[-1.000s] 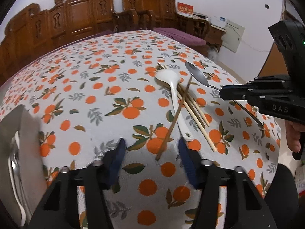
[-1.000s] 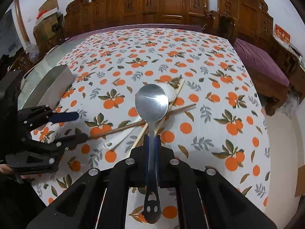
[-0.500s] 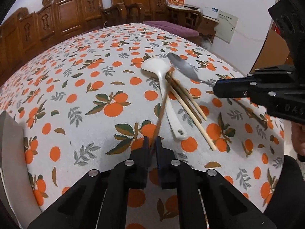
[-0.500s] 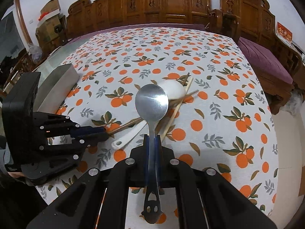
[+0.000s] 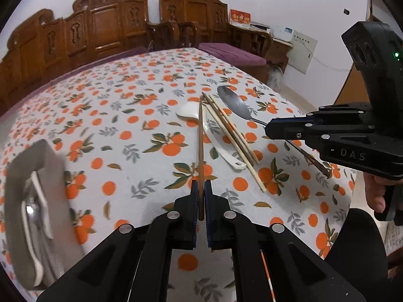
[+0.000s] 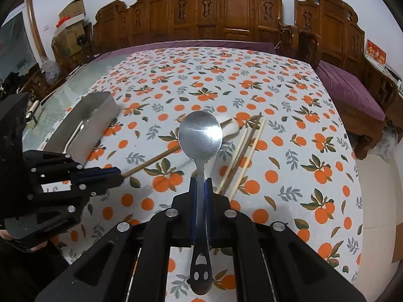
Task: Organize utensils
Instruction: 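Carry the chopstick into the tray and open the left gripper while the right carries the spoon, then lower the metal spoon into the tray and open the right gripper, then grasp a wooden chopstick from the pile with the right gripper, then grasp the white plastic spoon with the left gripper while the right holds the chopstick, then lower the white plastic spoon into the tray and open the left gripper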
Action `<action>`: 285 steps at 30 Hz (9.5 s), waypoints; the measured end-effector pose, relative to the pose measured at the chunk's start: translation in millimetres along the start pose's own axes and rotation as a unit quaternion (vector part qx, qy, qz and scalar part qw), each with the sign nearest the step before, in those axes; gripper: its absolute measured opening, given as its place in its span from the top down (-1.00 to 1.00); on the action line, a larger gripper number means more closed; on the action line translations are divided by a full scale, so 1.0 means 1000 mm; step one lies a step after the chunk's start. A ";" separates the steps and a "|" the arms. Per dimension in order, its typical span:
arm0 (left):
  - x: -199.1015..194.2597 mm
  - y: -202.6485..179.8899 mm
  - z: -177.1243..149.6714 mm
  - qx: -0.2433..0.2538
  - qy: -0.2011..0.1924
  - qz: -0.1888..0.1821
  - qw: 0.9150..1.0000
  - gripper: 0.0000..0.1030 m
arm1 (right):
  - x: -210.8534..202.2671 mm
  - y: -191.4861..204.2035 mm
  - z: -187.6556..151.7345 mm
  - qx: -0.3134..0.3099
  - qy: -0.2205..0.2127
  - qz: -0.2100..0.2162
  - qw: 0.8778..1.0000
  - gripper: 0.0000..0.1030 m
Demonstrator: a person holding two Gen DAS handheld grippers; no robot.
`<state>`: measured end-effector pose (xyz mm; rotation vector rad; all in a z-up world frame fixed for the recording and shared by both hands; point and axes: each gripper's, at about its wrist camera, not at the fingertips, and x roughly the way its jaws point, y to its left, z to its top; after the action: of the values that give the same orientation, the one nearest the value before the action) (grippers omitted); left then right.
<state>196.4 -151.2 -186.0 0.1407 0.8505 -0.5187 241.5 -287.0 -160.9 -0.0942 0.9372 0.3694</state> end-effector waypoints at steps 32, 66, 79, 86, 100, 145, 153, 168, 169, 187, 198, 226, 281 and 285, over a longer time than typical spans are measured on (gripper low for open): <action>-0.134 0.096 -0.033 -0.064 -0.043 0.104 0.992 0.92 | -0.017 0.093 0.028 -0.052 -0.029 0.040 0.997 0.86; -0.086 0.174 -0.072 -0.100 0.044 0.146 0.983 0.89 | 0.021 0.174 0.051 -0.095 -0.005 0.080 0.992 0.86; -0.139 0.179 -0.066 -0.099 0.004 0.166 0.981 0.26 | 0.027 0.201 0.065 -0.101 -0.012 0.097 0.990 0.86; -0.168 0.197 -0.075 -0.130 -0.027 0.179 0.975 0.04 | 0.046 0.223 0.078 -0.099 -0.004 0.102 0.990 0.86; -0.171 0.227 -0.089 -0.167 -0.033 0.193 0.966 -0.63 | 0.101 0.263 0.104 -0.082 0.019 0.101 0.991 0.86; -0.175 0.147 -0.033 -0.128 -0.070 0.165 0.975 -0.65 | -0.030 0.129 0.060 -0.075 -0.042 0.061 0.994 0.09; -0.146 0.114 0.005 -0.111 -0.064 0.136 0.982 -0.65 | -0.043 0.063 0.044 -0.037 -0.043 0.018 0.998 -0.07; -0.067 0.084 0.043 -0.112 -0.025 0.082 0.990 -0.65 | -0.024 -0.028 0.010 0.029 0.001 -0.030 0.999 -0.02; -0.061 0.083 0.046 -0.112 -0.021 0.079 0.990 -0.65 | -0.018 -0.031 0.009 0.032 0.007 -0.028 0.999 0.06; 0.022 0.052 0.052 -0.097 0.042 0.051 0.993 -0.65 | 0.092 -0.061 0.015 0.064 0.082 -0.056 0.993 0.56; 0.056 0.038 0.063 -0.088 0.053 0.047 0.994 -0.65 | 0.088 -0.078 0.012 0.048 0.096 -0.095 0.990 0.90; 0.152 -0.002 0.099 -0.058 0.107 0.047 0.991 0.85 | 0.062 -0.103 -0.021 0.078 0.064 -0.063 0.993 0.89; -0.058 0.178 0.021 -0.090 0.063 0.093 0.990 0.95 | 0.009 0.109 0.044 -0.019 0.001 0.044 0.999 0.89; -0.046 0.195 0.011 -0.094 0.082 0.104 0.987 0.95 | 0.010 0.107 0.042 -0.016 0.004 0.045 0.999 0.89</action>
<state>274.1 31.8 -160.6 0.0988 1.0288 -0.2311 241.9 -174.4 -135.1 -0.0834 0.9449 0.4671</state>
